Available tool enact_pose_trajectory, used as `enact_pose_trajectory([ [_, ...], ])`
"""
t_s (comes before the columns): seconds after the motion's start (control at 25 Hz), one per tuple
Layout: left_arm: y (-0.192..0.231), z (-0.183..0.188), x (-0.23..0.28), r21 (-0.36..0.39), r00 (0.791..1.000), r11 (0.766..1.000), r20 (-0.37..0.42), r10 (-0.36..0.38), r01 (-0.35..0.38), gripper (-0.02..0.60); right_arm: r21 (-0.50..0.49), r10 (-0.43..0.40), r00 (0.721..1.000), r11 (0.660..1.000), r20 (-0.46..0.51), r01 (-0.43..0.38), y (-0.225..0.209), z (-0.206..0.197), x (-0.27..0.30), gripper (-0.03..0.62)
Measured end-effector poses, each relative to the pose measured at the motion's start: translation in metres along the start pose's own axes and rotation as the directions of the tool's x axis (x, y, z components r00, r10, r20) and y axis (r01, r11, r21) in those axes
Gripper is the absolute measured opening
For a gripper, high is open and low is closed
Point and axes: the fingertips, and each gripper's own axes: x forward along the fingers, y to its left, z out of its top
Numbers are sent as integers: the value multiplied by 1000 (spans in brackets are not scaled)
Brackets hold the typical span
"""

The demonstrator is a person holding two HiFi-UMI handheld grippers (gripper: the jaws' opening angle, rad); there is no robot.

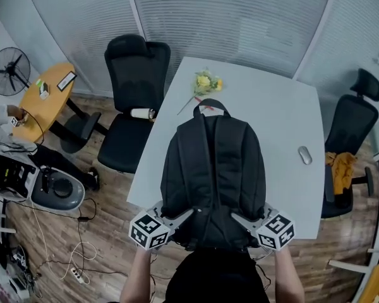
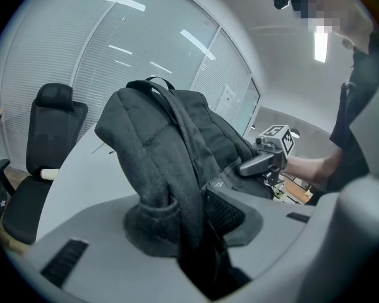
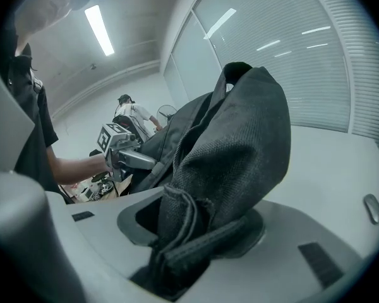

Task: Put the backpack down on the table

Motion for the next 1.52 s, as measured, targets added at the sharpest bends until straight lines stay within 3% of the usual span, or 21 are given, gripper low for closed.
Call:
enact_pose_trajectory([
  [0.48, 36, -22, 52, -142, 996, 990, -85, -8, -4, 129, 118, 43, 996, 992, -73, -34, -56, -27, 31, 176],
  [1.08, 61, -16, 82, -189, 990, 982, -138, -10, -17, 133, 234, 104, 990, 969, -96, -79, -101, -32, 50, 198],
  [1.52, 76, -20, 93, -231, 991, 973, -132, -4, -26, 146, 269, 84, 992, 961, -90, -57, -121, -36, 60, 238],
])
